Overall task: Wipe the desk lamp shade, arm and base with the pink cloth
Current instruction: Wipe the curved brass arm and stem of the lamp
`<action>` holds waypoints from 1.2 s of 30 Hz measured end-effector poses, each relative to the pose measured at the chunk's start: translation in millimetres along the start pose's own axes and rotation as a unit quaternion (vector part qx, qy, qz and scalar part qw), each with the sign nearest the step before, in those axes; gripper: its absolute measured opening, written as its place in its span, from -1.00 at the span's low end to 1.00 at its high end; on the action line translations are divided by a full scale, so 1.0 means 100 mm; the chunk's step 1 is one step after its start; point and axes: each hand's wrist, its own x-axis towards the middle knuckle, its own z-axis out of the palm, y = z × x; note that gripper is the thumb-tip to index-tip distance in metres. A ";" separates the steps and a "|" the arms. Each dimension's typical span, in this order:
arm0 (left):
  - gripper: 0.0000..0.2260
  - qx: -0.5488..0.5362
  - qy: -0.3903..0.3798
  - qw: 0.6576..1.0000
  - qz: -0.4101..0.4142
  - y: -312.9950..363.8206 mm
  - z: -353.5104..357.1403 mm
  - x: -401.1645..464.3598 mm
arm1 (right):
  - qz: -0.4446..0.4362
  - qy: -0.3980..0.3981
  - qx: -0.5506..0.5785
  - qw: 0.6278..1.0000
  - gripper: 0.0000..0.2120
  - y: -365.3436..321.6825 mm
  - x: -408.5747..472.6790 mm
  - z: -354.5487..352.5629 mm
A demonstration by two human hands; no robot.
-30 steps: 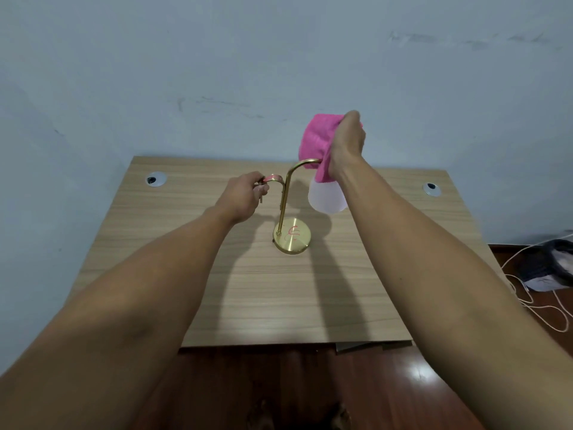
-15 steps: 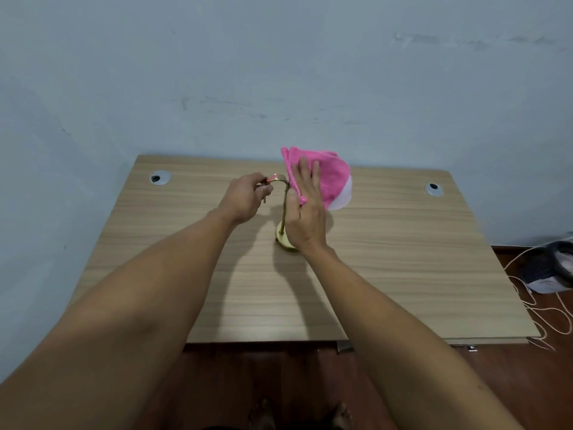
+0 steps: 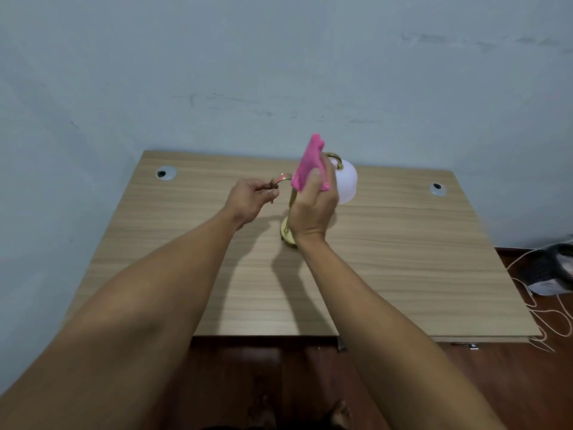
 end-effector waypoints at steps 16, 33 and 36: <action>-0.79 -0.022 -0.021 0.999 0.013 -0.04 0.01 -0.12 | -0.234 -0.310 -0.410 0.825 -0.44 0.52 0.10 -0.19; -0.78 -0.022 -0.038 0.999 0.016 -0.05 -0.02 -0.10 | -0.152 -0.288 -0.335 0.884 -0.47 0.44 -0.01 -0.15; -0.81 -0.021 -0.040 0.999 0.010 -0.06 -0.01 -0.09 | -0.136 -0.285 -0.339 0.886 -0.46 0.39 -0.09 -0.09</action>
